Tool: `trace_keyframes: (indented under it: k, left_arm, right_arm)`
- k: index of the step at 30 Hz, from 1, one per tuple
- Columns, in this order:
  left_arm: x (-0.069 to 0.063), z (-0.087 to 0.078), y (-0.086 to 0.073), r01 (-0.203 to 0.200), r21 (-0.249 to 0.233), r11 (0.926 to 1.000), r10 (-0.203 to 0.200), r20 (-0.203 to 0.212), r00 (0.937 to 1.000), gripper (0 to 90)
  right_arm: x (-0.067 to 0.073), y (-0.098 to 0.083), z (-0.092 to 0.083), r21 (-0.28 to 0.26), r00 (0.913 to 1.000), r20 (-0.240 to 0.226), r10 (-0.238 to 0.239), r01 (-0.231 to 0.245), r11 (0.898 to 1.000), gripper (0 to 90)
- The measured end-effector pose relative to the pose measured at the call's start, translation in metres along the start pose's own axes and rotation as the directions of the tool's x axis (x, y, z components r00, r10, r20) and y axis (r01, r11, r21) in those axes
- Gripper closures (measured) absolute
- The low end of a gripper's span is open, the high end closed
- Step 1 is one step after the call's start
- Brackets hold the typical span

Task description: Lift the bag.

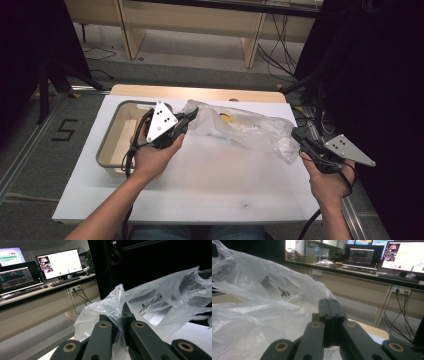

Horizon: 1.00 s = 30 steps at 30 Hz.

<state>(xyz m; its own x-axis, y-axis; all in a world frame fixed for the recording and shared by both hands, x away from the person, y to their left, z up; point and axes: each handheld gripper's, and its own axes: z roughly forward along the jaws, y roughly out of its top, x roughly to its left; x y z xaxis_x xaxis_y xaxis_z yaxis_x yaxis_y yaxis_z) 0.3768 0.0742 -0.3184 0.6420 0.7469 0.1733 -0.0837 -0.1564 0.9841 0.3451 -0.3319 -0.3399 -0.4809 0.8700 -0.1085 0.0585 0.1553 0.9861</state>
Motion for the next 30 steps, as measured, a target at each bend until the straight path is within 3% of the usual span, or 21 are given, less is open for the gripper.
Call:
trace_keyframes:
  k: [30]
  left_arm:
    - [0.002, 0.000, 0.025, -0.019, -0.059, 0.9981, 0.018, -0.007, 0.9998, 89.1]
  right_arm:
    - [-0.001, 0.026, -0.001, -0.089, 0.9998, 0.021, -0.001, 0.003, 0.996, 90.0]
